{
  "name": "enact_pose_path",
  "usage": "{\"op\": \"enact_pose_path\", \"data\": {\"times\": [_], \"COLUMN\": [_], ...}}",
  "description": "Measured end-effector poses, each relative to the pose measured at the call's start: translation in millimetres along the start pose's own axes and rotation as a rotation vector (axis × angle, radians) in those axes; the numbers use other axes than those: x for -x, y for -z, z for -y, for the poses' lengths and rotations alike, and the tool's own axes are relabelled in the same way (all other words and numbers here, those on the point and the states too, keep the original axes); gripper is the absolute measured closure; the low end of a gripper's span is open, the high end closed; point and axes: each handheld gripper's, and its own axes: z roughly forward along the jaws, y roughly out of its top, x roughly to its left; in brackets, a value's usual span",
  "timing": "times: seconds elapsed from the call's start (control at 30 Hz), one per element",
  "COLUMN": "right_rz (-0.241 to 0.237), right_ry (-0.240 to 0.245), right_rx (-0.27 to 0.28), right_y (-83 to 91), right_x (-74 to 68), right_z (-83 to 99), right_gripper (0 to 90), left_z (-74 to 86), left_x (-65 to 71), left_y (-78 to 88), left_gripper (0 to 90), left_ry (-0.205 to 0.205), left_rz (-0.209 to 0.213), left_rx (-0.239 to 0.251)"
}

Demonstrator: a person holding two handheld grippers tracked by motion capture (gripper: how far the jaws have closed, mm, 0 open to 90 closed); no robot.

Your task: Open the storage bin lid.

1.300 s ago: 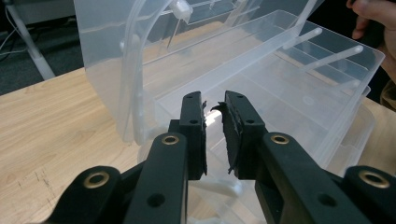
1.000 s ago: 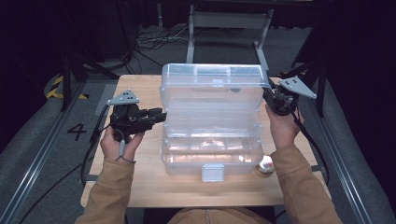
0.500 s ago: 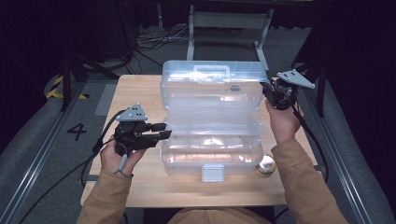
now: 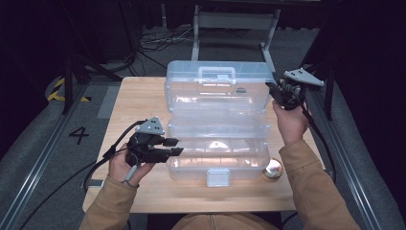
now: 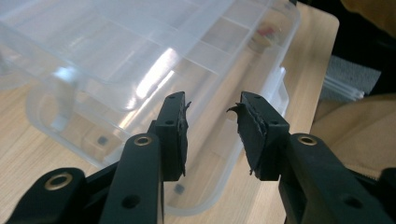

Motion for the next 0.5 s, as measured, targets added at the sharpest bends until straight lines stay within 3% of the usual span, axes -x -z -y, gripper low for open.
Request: {"op": "enact_pose_path", "data": {"times": [0.2,0.5], "right_rz": [-0.007,-0.014], "right_ry": [-0.002,0.002], "right_rx": [-0.003,-0.003], "right_y": [-0.8,-1.4], "right_x": [0.8,1.8], "right_z": [-0.5,-0.8], "right_gripper": [78.1,77.8], "left_z": [1.9,4.6], "left_x": [5.6,4.6], "left_y": [-16.3,-34.8], "left_gripper": [61.9,62.0], "left_ry": [-0.033,-0.046], "left_rz": [0.021,0.073], "left_rx": [-0.076,-0.168]}}
